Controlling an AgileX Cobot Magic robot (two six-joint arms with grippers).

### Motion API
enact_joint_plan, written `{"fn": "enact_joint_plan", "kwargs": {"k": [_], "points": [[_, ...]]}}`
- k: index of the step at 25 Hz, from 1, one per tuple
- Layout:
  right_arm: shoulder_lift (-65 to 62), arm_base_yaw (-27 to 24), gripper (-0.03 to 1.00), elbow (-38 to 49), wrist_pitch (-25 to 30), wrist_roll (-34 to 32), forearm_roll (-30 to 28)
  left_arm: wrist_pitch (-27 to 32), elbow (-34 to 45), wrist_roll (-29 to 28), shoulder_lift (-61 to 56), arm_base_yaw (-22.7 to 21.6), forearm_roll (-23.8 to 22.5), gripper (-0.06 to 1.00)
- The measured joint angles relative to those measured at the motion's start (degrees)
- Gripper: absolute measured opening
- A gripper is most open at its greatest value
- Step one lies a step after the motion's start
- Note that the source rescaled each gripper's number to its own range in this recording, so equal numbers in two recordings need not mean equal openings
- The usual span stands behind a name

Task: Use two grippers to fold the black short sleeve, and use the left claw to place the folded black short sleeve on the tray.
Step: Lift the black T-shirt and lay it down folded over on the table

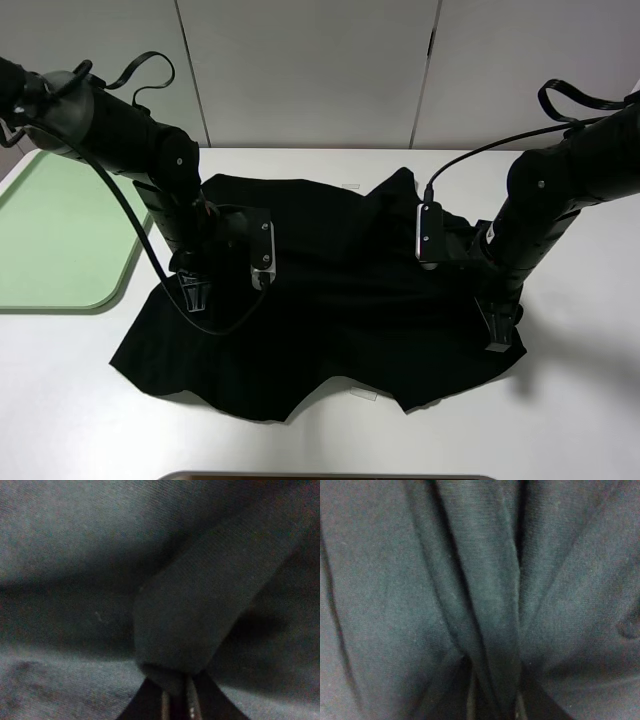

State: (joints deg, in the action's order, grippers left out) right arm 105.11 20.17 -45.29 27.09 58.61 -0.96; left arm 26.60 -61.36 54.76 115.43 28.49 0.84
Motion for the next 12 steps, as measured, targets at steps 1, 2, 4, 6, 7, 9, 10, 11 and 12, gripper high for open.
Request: {"fn": "enact_joint_plan", "kwargs": {"k": [1, 2, 4, 6, 7, 9, 10, 11, 12], "points": [[0.0, 0.0, 0.0, 0.0, -0.14, 0.0, 0.0, -0.12, 0.0, 0.05, 0.0, 0.0, 0.0, 0.0], [0.0, 0.0, 0.0, 0.0, -0.27, 0.0, 0.0, -0.23, 0.0, 0.05, 0.0, 0.0, 0.0, 0.0], [0.0, 0.0, 0.0, 0.0, -0.71, 0.0, 0.0, -0.49, 0.0, 0.11, 0.0, 0.0, 0.0, 0.0], [0.0, 0.0, 0.0, 0.0, -0.71, 0.0, 0.0, -0.49, 0.0, 0.16, 0.0, 0.0, 0.0, 0.0], [0.0, 0.0, 0.0, 0.0, -0.71, 0.0, 0.0, -0.49, 0.0, 0.16, -0.17, 0.0, 0.0, 0.0], [-0.13, 0.0, 0.0, 0.0, -0.71, 0.0, 0.0, -0.49, 0.0, 0.16, -0.85, 0.0, 0.0, 0.0], [-0.3, 0.0, 0.0, 0.0, -0.76, 0.0, 0.0, -0.49, 0.0, 0.16, -1.61, 0.0, 0.0, 0.0], [-0.61, 0.0, 0.0, 0.0, -0.75, 0.0, 0.0, -0.49, 0.0, 0.16, -2.13, 0.0, 0.0, 0.0], [-1.15, 0.0, 0.0, 0.0, -0.75, 0.0, 0.0, -0.49, -0.16, 0.16, -2.72, 0.0, 0.0, 0.0]]}}
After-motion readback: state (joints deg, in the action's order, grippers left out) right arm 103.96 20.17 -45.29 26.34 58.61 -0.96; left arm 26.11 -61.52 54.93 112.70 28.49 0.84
